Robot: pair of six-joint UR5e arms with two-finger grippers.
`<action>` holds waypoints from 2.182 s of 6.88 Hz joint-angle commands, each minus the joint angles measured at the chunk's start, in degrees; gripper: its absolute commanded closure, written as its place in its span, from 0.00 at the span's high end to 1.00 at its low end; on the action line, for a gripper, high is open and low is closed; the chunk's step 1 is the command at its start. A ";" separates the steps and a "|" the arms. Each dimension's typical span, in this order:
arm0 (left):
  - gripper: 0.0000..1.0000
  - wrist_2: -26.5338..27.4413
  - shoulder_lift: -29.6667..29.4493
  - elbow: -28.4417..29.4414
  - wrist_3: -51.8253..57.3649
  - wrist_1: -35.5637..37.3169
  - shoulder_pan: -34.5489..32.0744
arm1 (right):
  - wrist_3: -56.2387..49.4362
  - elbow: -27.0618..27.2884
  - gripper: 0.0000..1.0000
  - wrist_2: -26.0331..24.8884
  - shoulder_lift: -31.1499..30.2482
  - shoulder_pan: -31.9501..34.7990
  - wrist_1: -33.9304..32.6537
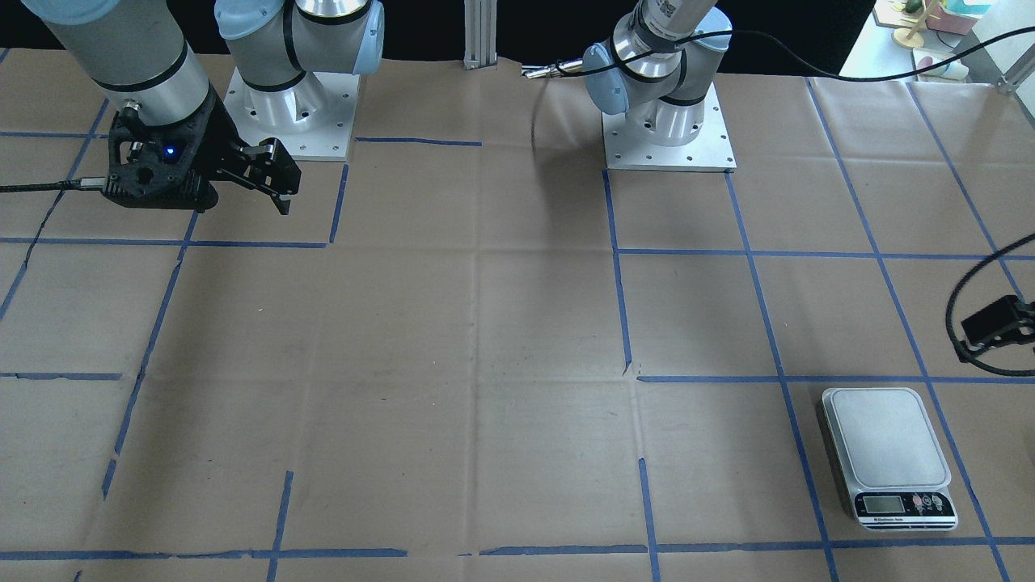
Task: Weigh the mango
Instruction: 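Move the left gripper down toward the red-yellow mango beside the scale, then close the left gripper on the mango and lift it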
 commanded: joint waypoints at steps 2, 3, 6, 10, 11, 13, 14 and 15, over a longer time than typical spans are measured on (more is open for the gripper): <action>1.00 -1.42 -18.64 20.56 12.79 -0.09 8.86 | 0.00 0.00 1.00 0.00 0.00 0.00 0.00; 1.00 -3.00 -24.27 27.15 13.06 -0.61 10.27 | 0.00 0.00 1.00 0.00 0.00 0.00 0.00; 1.00 -2.84 -36.07 40.46 15.44 -3.58 12.21 | 0.00 0.00 1.00 0.00 0.00 0.00 0.00; 1.00 -2.84 -41.54 41.19 11.77 -2.99 11.69 | 0.00 0.00 1.00 0.00 0.00 0.00 0.00; 1.00 -2.50 -42.25 41.19 10.97 -2.99 11.69 | 0.00 0.00 1.00 0.00 0.00 0.00 0.00; 0.93 -2.75 -42.87 41.28 10.87 -2.90 11.60 | 0.00 0.00 1.00 0.00 0.00 0.00 0.00; 0.70 -2.93 -42.96 41.28 10.87 -2.90 11.51 | 0.00 0.00 1.00 0.00 0.00 0.00 0.00; 0.49 -3.02 -42.78 41.45 10.87 -2.99 11.51 | 0.00 0.00 1.00 0.00 0.00 0.00 0.00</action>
